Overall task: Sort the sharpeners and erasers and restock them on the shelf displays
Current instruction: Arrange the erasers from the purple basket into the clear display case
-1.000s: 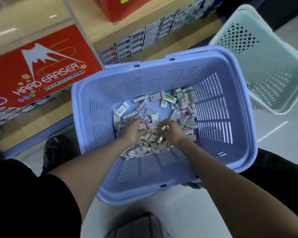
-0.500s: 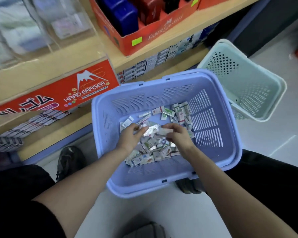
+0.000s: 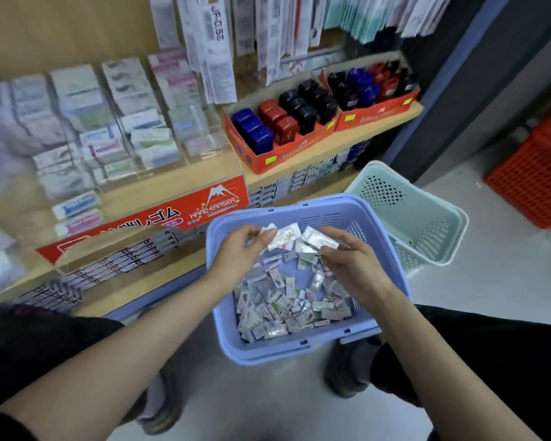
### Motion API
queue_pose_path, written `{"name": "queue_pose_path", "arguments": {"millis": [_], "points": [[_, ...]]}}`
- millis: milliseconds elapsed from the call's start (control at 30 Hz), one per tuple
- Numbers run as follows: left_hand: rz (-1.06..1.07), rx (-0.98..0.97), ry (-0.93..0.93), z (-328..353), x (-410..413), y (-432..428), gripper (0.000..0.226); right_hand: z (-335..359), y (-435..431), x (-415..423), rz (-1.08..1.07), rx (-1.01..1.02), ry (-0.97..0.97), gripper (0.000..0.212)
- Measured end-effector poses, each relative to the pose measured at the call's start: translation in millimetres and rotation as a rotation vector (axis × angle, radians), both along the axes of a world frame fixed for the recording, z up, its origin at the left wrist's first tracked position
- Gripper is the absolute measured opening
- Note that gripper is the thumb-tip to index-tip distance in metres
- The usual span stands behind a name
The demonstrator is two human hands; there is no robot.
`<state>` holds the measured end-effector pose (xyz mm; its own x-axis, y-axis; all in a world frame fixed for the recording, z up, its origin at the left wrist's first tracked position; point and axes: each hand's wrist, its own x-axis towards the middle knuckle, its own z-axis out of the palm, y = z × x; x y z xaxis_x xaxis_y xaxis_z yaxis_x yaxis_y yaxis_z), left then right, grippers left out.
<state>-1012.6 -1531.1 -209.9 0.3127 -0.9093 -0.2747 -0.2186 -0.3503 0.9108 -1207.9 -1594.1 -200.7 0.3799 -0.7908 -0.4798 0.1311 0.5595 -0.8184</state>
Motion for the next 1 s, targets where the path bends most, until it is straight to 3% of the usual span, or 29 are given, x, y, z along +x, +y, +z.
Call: {"name": "queue_pose_path", "arguments": {"millis": [533, 833, 1000], "points": [[0.268, -0.26, -0.027, 130, 106, 49, 0.021, 118, 34, 128, 0.194, -0.282, -0.193, 0.019], [0.537, -0.297, 0.022, 138, 184, 65, 0.024, 111, 23, 198, 0.14, -0.187, -0.072, 0.018], [0.569, -0.248, -0.049, 134, 213, 67, 0.029, 111, 2, 223, 0.258, -0.424, 0.126, 0.015]]}}
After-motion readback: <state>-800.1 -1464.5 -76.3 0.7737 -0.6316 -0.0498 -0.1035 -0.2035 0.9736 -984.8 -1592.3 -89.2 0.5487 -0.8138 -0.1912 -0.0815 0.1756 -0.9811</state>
